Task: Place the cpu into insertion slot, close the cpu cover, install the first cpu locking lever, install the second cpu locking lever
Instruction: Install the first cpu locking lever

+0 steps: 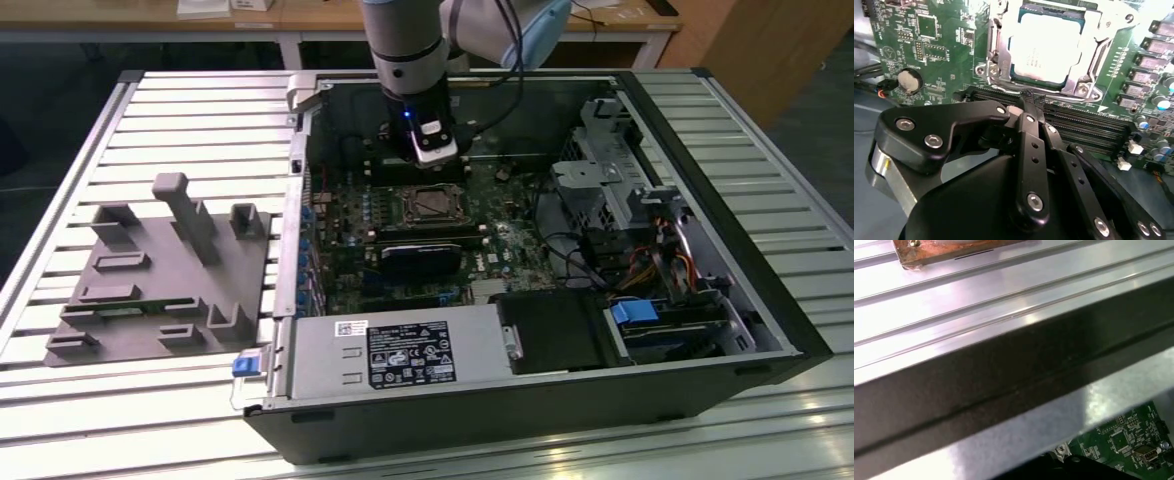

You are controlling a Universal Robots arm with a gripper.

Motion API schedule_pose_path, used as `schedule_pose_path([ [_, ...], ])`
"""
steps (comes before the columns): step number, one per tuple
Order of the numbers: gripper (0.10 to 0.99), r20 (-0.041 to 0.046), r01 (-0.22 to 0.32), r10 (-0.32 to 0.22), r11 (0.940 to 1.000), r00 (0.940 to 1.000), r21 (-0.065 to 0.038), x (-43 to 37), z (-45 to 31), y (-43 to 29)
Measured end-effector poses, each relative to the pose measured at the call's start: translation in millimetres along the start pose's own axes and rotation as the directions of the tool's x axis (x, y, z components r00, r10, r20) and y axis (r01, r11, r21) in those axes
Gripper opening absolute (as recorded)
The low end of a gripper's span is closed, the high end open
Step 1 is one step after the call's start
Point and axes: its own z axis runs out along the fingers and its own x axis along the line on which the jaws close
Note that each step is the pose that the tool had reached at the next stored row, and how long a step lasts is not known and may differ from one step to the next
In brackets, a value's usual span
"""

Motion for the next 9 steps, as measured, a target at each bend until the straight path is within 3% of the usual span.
schedule_pose_path([
  [4, 0.102, 0.0, 0.0, 0.0, 1.0, 1.0, 0.0, 0.0, 0.0, 0.0],
  [5, 0.102, 0.0016, 0.001, -0.001, 1.0, 1.0, 0.005, 0.0, 0.0, 0.1],
  [7, 0.102, 0.0095, 0.006, -0.006, 0.9995, 0.9999, 0.03, -0.1, -0.2, 0.1],
  [9, 0.102, 0.0127, 0.009, -0.009, 0.9989, 0.9999, 0.045, -0.2, -1.0, 0.2],
])
